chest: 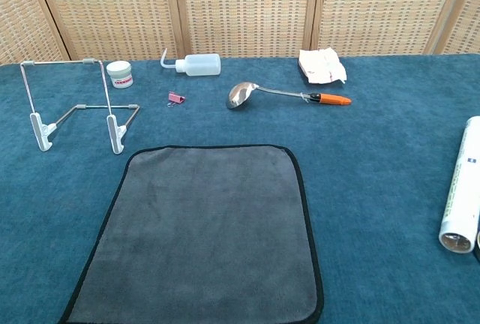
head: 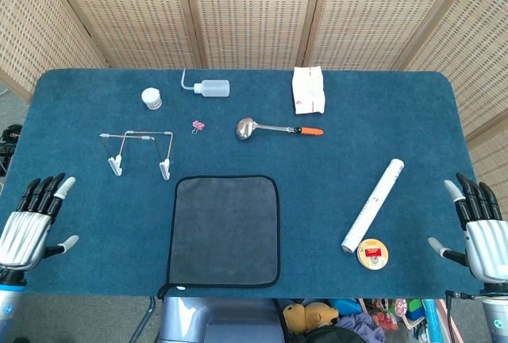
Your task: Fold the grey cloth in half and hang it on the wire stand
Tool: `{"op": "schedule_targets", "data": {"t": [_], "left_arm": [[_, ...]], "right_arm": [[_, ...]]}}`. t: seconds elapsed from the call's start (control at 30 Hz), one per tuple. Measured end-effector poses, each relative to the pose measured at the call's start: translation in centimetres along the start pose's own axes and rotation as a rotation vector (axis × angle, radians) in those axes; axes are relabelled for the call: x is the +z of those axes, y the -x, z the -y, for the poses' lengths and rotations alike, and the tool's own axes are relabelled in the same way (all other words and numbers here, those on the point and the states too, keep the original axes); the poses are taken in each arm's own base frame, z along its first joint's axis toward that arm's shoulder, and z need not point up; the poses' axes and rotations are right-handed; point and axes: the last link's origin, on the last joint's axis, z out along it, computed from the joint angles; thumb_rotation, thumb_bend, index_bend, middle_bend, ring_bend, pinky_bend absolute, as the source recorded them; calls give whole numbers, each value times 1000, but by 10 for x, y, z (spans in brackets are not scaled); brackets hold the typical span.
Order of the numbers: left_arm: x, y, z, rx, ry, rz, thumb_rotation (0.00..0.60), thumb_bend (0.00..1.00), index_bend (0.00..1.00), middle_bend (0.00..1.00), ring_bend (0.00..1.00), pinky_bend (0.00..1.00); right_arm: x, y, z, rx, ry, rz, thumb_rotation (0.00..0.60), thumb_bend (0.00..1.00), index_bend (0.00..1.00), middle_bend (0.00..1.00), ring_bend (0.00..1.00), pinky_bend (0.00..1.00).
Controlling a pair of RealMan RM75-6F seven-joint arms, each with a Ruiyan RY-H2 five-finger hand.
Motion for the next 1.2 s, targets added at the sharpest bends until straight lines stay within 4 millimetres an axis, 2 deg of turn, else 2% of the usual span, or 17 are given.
{"op": "schedule_targets", "data": {"t": [0.17, 0.37, 0.47, 0.57, 0.67, 1.2], "left_arm": [[30, 19, -5, 17, 253, 25, 600, 137, 61, 0, 0, 0], [74, 49, 0, 46, 448, 94, 600, 139, 163, 0, 0, 0], [97, 59, -7, 68, 540, 111, 600, 139, 191, 0, 0, 0], [114, 67, -16, 116, 625, 113, 600, 150, 245, 0, 0, 0], [128, 73, -26, 162, 698, 114, 600, 155, 258, 0, 0, 0], [160, 104, -73, 216, 864, 162, 600, 153, 276, 0, 0, 0]], "right_arm": [[5, 3, -5, -11, 42, 23, 600, 0, 0, 0, 0, 0], [13, 5, -11, -30, 102, 36, 600, 0, 0, 0, 0, 0], [15, 2, -13, -30, 119, 24, 600, 0, 0, 0, 0, 0], [15, 0, -16, -34, 132, 17, 600, 0, 0, 0, 0, 0], [16, -1, -18, -42, 143, 14, 600, 0, 0, 0, 0, 0], [18, -2, -23, -66, 191, 16, 600, 0, 0, 0, 0, 0]]}}
